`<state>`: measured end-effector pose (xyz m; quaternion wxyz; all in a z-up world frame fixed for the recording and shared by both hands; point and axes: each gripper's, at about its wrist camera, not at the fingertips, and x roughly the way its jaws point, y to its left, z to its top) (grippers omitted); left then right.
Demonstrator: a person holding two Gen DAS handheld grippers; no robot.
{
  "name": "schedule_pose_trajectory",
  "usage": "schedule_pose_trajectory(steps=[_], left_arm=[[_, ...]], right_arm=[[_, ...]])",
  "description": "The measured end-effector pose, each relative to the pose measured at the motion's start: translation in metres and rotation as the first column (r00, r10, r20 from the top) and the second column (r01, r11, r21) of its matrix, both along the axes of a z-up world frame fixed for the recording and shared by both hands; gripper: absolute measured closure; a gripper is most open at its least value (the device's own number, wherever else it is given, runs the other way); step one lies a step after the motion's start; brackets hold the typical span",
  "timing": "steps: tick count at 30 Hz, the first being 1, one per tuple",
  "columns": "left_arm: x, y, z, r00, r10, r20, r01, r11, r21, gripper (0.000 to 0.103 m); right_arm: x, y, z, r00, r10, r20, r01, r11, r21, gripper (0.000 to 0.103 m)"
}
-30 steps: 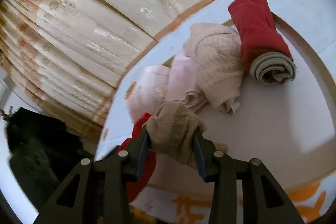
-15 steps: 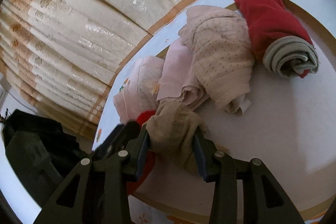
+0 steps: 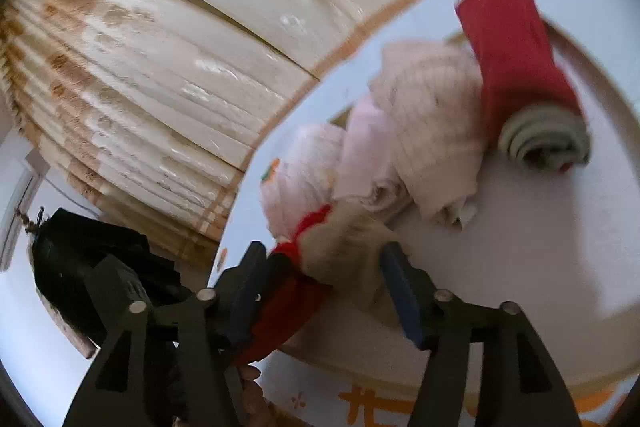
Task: Take underwear out of drawer
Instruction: 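Lower the beige and red underwear into the tray and open both tools, then withdraw both open tools and lower them into the drawer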
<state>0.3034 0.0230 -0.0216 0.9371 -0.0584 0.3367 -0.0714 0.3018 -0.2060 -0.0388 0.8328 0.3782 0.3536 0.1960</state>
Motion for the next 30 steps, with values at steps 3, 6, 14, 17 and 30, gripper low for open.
schedule_pose_trajectory(steps=[3,6,14,17,30], left_arm=[[-0.011,-0.012,0.005,0.999,-0.01,0.032,0.007,0.995,0.102,0.0],[-0.026,-0.028,0.009,0.997,-0.037,0.073,0.02,0.975,0.219,0.0],[-0.056,-0.037,0.019,0.992,-0.057,0.115,0.026,0.968,0.251,0.0],[-0.067,-0.039,0.022,0.991,-0.06,0.122,0.029,0.97,0.242,0.0],[-0.105,-0.052,0.013,0.989,-0.078,0.126,0.039,0.957,0.289,0.0]], right_arm=[[-0.014,-0.001,0.014,0.999,-0.011,0.039,0.012,1.0,-0.018,0.038],[-0.029,-0.001,0.026,0.997,-0.025,0.076,0.027,0.999,-0.031,0.038],[-0.076,0.001,0.064,0.974,-0.039,0.224,0.084,0.977,-0.196,0.038],[-0.093,0.001,0.073,0.963,-0.026,0.267,0.099,0.959,-0.264,0.038],[-0.135,-0.005,0.049,0.97,0.021,0.244,0.062,0.942,-0.331,0.038]])
